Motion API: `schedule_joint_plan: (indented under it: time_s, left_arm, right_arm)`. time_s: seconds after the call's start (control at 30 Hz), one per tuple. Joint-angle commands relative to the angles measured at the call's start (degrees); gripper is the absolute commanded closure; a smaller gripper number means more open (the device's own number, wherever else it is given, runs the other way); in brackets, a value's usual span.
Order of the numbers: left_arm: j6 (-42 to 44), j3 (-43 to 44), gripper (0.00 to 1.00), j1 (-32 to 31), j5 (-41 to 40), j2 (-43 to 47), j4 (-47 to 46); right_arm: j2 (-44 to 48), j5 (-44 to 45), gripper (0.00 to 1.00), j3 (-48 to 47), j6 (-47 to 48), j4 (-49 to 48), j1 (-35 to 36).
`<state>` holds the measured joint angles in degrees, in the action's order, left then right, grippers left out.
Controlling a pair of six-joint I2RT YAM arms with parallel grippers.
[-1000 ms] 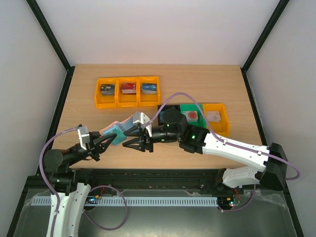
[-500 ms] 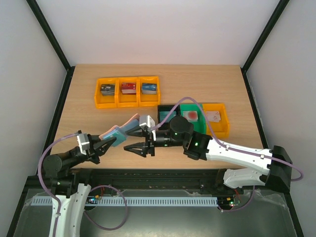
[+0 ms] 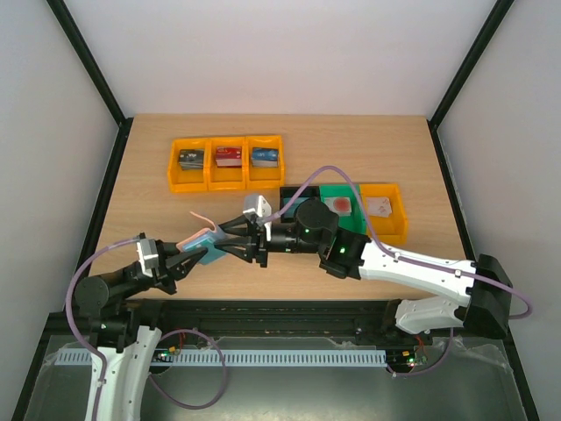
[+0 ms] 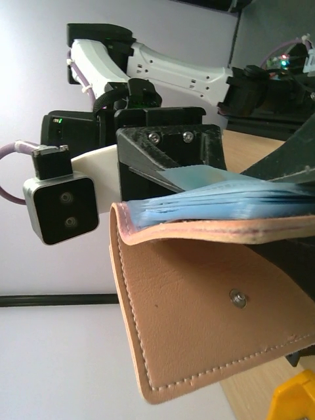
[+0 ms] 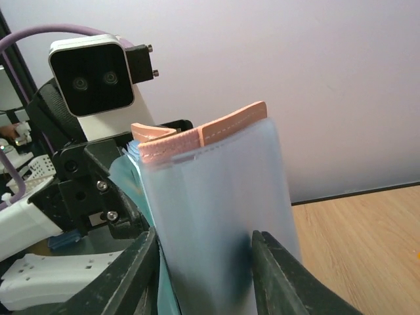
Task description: Take the credit cards out of the card holder
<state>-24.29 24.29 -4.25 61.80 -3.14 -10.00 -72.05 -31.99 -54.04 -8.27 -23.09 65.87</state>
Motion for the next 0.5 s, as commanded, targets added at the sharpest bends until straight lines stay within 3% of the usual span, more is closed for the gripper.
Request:
schedule_joint_plan:
  time_s: [0.0, 0.1, 0.2, 0.4, 0.47]
  left_arm:
    - [-6.96, 0.21, 0.98, -0.32, 0.05, 0.05, -8.99]
    - [-9.30, 0.04, 0.98, -0.31, 1.96, 0.35, -10.86]
    - [-8.51, 0.30, 0.98, -0.32, 4.24, 0.75, -9.22]
    - [-8.21, 0.18, 0.98, -0.32, 3.97, 0.85, -4.90]
    - [-9.63, -0.06, 0.98, -0.30, 2.55, 0.85, -4.66]
  right_arm:
    - [0.93, 3.08, 0.61, -1.98, 3.17, 6.99, 0.15]
    - [2.32, 4.21, 0.58, -1.51, 4.65, 9.95, 0.13]
    - [2.36, 3.32, 0.63, -2.30, 5.20, 11.09, 0.12]
    - [-0.02, -2.31, 0.96, -4.64, 4.73, 11.22, 0.05]
    - [0.25, -3.69, 0.98, -4.66, 4.30, 10.75, 0.08]
